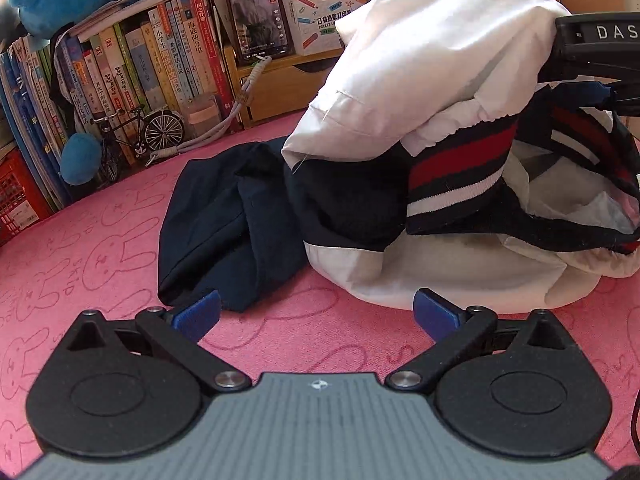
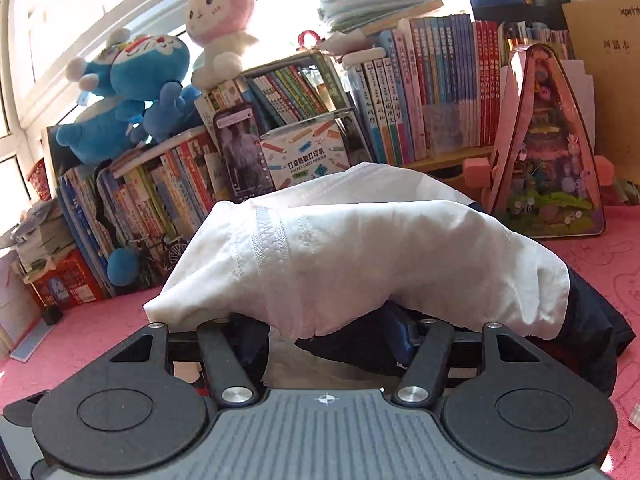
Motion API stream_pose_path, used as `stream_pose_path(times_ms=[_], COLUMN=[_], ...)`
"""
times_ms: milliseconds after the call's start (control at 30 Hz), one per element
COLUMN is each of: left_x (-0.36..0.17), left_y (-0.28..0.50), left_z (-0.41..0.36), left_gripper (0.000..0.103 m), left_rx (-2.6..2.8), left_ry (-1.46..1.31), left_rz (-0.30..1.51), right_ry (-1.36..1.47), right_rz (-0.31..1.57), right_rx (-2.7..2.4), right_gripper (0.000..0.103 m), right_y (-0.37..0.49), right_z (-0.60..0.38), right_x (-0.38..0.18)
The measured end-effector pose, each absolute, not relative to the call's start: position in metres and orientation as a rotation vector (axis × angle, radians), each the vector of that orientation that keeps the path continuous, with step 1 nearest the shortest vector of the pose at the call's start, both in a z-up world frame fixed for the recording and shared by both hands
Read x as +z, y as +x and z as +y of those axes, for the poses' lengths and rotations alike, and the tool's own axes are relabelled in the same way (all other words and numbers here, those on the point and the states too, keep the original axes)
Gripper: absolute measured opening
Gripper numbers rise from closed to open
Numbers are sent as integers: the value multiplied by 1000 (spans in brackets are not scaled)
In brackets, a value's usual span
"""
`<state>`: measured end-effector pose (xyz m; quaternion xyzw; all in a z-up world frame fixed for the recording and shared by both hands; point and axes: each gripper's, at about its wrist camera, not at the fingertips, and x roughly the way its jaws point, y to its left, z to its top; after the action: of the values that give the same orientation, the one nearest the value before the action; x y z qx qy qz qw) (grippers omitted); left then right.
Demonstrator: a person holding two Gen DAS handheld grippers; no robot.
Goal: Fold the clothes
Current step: 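Grasp the white jacket body with the right gripper while the left gripper approaches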
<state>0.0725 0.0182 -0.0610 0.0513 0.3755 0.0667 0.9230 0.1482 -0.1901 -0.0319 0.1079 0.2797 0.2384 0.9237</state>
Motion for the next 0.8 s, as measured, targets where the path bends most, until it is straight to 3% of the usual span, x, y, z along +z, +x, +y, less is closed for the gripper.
stream_pose_path(times_ms=[333,633,800], left_x=[-38,-4,-4], left_y=[116,115,119], left_z=[-4,40,49], left_gripper=[103,103,103], left_rx=[157,299,300], left_ry=[20,-153,-147], left_rz=[675,526,544], right_ry=[240,-76,-71], right_rz=[578,538,525], right_rx=[503,434,623], right_gripper=[61,76,81], right_y=[145,119,95], right_z=[-211,-196,-176], right_x=[-40,-61,-64])
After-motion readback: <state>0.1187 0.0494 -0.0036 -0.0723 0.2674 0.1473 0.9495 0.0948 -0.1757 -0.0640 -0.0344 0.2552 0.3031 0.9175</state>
